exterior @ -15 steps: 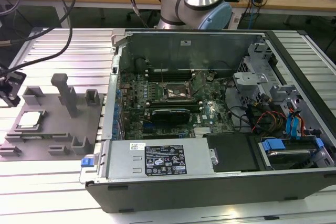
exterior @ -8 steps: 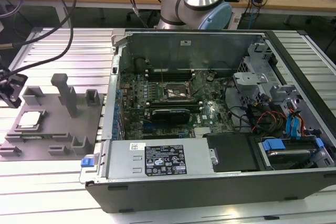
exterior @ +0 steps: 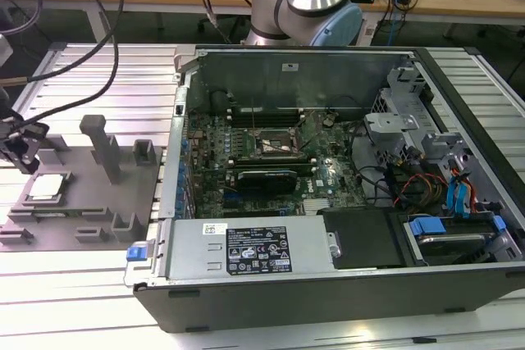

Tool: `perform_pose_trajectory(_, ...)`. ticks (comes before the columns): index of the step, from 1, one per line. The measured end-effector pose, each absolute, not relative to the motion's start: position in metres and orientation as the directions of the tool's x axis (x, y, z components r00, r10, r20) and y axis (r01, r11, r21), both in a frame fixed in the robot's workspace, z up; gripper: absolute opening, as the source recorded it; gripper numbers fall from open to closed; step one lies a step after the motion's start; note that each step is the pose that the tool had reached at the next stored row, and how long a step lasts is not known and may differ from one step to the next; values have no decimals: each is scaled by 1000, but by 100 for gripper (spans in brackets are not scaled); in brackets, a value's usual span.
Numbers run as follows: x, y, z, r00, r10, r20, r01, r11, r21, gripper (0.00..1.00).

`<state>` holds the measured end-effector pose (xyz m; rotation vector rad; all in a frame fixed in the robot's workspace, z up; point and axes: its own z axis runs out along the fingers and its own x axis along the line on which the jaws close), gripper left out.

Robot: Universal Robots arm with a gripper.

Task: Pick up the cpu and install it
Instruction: 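Pick up the cpu and move it towards the insertion slot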

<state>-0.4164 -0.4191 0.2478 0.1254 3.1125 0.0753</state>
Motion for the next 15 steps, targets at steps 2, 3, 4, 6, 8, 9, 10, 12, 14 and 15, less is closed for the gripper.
perform_pose_trajectory(2,-416,-419,242,-996,81,-24,80,996,49,11)
perform_pose_trajectory(3,-416,-419,240,-996,81,-24,80,996,49,11)
perform_pose_trajectory(4,-416,-419,238,-996,81,-24,80,996,49,11)
perform_pose_trajectory(6,-417,-419,232,-996,81,-23,80,996,49,11)
perform_pose_trajectory(8,-417,-419,228,-996,81,-23,80,996,49,11)
perform_pose_trajectory(9,-418,-419,226,-996,81,-23,80,996,49,11)
perform_pose_trajectory(10,-418,-419,224,-996,81,-23,80,996,49,11)
perform_pose_trajectory(12,-418,-419,224,-996,81,-23,80,996,49,11)
perform_pose_trajectory(14,-418,-419,224,-996,81,-23,80,996,49,11)
perform_pose_trajectory(15,-418,-419,224,-996,81,-23,80,996,49,11)
